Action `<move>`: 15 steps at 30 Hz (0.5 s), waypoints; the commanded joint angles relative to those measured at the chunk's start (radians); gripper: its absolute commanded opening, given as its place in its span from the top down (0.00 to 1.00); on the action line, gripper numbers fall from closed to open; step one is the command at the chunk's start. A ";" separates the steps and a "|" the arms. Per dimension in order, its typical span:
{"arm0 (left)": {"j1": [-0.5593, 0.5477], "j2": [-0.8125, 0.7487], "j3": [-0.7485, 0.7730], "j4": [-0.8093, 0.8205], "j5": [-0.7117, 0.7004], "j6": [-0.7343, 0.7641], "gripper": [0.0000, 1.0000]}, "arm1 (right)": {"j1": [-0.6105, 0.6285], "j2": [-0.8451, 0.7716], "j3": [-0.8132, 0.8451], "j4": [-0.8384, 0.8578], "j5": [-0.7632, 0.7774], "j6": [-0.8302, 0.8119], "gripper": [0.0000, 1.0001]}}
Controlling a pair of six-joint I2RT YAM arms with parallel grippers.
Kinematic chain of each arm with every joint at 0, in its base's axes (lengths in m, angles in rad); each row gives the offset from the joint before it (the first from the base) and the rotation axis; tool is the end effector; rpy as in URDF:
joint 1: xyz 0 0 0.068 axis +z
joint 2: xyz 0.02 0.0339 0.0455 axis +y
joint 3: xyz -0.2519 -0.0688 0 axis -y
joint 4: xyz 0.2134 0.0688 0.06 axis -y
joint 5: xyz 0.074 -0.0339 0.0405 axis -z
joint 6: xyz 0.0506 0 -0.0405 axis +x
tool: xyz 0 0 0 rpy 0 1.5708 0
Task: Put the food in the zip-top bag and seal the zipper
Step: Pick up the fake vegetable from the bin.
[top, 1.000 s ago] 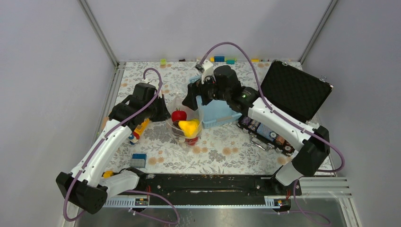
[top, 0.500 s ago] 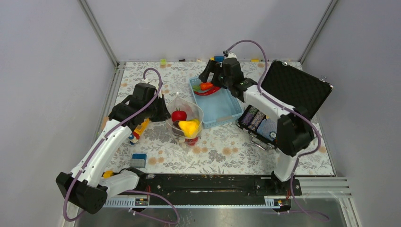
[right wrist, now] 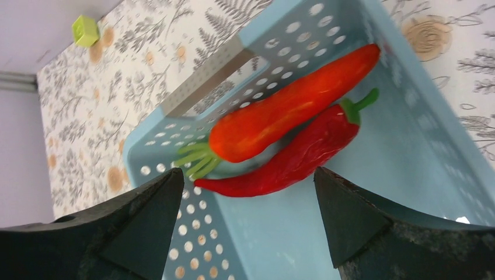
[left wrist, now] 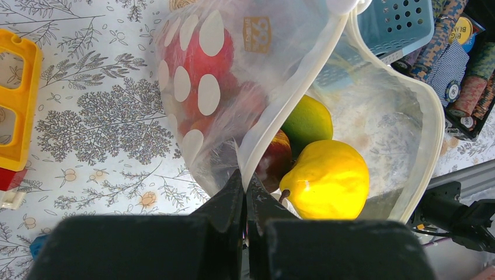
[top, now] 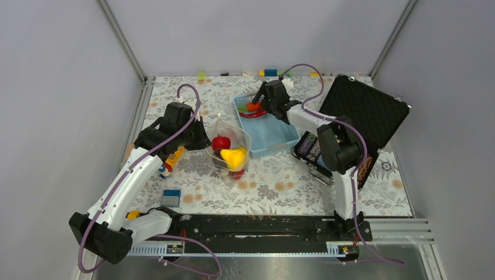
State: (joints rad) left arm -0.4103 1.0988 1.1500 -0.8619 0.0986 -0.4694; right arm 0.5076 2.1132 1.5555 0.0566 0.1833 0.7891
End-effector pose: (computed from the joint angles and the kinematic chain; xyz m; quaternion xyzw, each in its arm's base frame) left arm 0.1825 -0.0848 0.3186 -0.0091 0.9277 -0.1992 0.3158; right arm 0.4164 0.2211 0.2078 0.1664 0.8417 0.2437 0.4521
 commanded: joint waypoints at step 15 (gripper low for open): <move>0.010 -0.006 0.031 0.035 0.011 0.012 1.00 | -0.012 0.086 0.091 -0.099 0.154 0.126 0.29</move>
State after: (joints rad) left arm -0.4099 1.0988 1.1500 -0.8623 0.0994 -0.4694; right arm 0.5049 2.1746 1.5764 0.0162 0.2989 0.8734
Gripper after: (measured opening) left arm 0.009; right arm 0.726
